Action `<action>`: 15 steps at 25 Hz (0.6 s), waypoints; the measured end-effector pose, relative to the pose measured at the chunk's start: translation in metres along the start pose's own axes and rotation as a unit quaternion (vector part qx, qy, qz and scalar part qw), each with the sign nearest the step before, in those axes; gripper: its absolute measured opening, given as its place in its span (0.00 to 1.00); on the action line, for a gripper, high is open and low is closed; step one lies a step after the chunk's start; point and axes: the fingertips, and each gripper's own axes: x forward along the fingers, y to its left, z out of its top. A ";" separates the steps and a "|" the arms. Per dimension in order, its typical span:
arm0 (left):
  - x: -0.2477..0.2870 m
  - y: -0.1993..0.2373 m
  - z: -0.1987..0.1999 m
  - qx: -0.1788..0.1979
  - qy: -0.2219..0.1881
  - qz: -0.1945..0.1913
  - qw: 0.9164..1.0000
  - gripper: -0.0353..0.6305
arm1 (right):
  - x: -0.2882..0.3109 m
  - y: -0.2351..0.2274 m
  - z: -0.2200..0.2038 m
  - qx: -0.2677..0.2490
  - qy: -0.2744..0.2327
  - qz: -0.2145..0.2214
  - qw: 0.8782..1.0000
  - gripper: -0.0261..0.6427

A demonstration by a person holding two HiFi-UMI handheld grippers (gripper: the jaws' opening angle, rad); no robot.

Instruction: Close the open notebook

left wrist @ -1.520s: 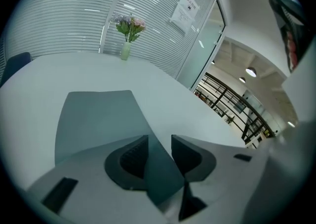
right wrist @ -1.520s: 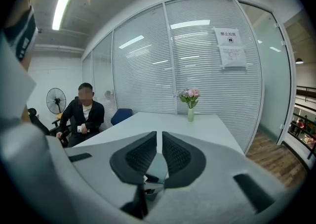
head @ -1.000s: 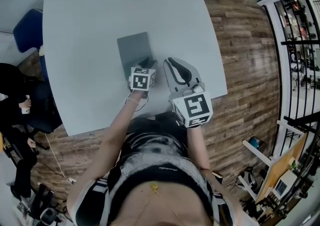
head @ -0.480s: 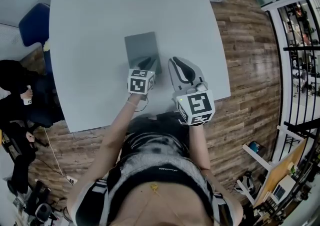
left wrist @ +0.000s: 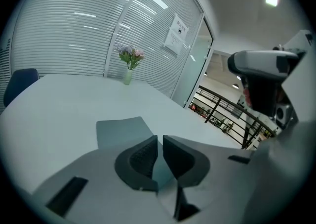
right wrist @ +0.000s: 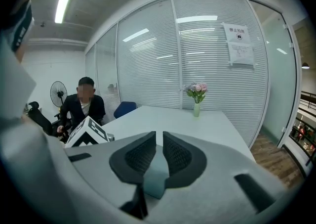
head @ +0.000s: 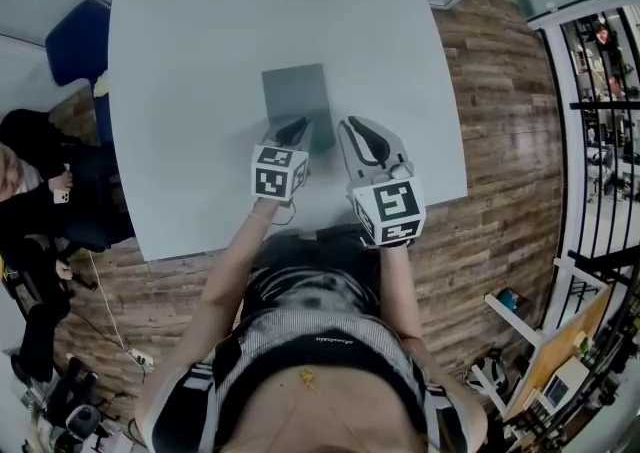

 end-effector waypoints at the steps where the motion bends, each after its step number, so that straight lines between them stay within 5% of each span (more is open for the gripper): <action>1: -0.003 0.001 0.002 0.001 -0.004 -0.001 1.000 0.10 | 0.002 0.002 -0.001 0.001 0.002 0.001 1.000 0.10; 15: -0.064 0.006 0.048 0.025 -0.078 -0.017 0.996 0.08 | 0.024 0.030 -0.010 0.007 0.004 0.015 1.000 0.07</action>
